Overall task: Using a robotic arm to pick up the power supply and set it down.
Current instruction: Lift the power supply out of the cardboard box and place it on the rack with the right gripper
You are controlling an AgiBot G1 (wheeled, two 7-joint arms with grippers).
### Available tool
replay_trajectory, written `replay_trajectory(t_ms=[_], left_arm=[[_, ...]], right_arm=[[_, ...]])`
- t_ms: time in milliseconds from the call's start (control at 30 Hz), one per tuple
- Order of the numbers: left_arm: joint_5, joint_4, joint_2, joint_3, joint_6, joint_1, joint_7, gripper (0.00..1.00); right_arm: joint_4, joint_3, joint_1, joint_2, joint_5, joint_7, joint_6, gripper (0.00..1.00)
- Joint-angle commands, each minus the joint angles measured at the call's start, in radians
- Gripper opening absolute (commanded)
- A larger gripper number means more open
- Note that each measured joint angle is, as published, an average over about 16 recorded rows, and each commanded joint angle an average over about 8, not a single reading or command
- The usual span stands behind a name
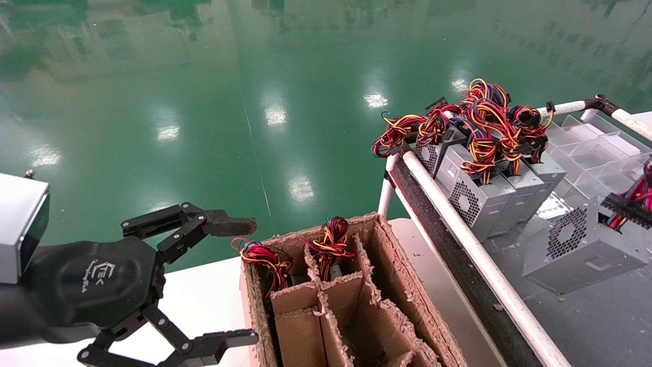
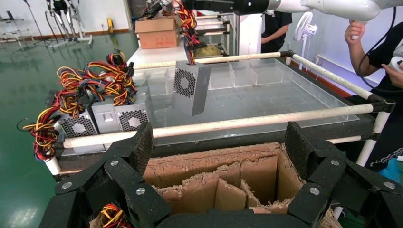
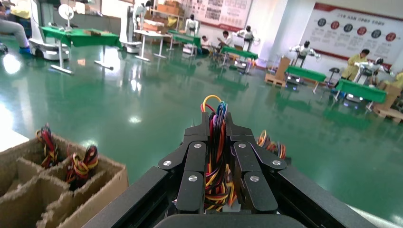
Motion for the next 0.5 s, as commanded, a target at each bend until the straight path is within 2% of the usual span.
replay_trajectory(t_ms=[33,267,500], left_arm=[[0.0,0.0,0.0,0.0,0.0,0.0,0.0,1.0],[0.0,0.0,0.0,0.0,0.0,0.0,0.0,1.0],[0.0,0.0,0.0,0.001,0.0,0.0,0.0,1.0]], right_arm=[[-0.011,0.003,-0.021,0.011,0.005,-0.01,-0.004,0.0],[0.004,-0.018,-0.055,-0.007,-0.019,-0.058,0.013,0.0],[0.034,-0.064,-0.002,-0.067,-0.068,-0.039,0.045,0.0]])
